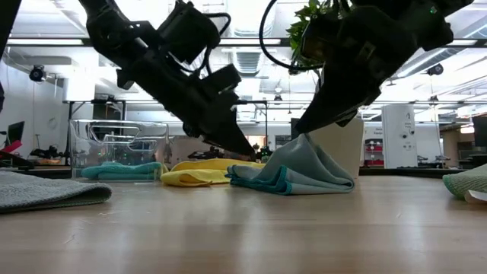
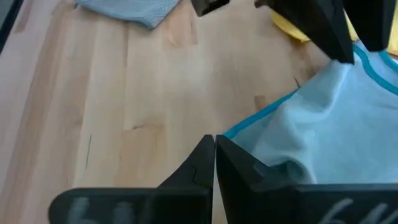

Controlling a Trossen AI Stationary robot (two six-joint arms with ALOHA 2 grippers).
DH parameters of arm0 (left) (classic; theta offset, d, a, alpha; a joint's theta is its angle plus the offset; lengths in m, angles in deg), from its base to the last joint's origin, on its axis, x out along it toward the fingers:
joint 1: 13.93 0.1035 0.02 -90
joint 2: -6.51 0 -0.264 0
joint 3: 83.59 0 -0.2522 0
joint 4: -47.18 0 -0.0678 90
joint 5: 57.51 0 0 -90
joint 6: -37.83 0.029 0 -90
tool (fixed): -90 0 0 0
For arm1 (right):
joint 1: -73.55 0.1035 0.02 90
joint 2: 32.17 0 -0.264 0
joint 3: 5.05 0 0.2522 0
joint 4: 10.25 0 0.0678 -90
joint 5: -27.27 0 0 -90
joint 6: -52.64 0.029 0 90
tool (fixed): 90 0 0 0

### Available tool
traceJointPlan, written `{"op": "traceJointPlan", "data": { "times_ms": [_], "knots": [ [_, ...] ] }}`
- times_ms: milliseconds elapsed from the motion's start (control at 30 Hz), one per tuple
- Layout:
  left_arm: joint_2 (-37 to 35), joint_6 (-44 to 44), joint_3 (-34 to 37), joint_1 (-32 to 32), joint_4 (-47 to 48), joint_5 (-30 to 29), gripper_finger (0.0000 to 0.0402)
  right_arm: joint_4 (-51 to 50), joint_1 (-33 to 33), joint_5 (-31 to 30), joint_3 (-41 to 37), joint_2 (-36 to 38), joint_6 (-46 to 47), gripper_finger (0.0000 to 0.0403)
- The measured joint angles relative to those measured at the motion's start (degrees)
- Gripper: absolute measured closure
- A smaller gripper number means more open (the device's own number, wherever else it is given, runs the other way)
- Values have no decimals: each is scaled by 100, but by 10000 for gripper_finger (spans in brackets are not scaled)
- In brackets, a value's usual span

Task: Fold microfiber towels
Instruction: Fold the light blue microfiber towel

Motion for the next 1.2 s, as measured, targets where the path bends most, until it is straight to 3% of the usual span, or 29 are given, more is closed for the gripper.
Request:
{"op": "traceJointPlan", "data": {
  "times_ms": [167, 300, 400, 567, 633, 967, 1200],
  "knots": [
    [243, -532, 4, 0, 7, -90, 247, 3, 21, 5, 0, 6, -57, 394],
    [343, -702, 4, -39, -2, -83, 248, 7, 15, 1, -2, 6, -57, 394],
    [343, -644, -10, -102, -9, 21, 282, 9, 15, 1, -2, 6, -91, 394],
    [339, -460, -42, -184, -31, 177, 386, 9, 15, -136, -2, 6, -103, 394],
    [279, -325, -42, -222, -41, 179, 392, 10, 13, -142, -6, 6, -116, 394],
    [-952, 730, -42, -380, -37, 191, 401, 9, 15, -165, -9, 117, -298, 394],
    [-2290, 1318, -42, -394, -117, 220, 401, -14, 57, -206, -11, 805, -661, 394]
  ]
}}
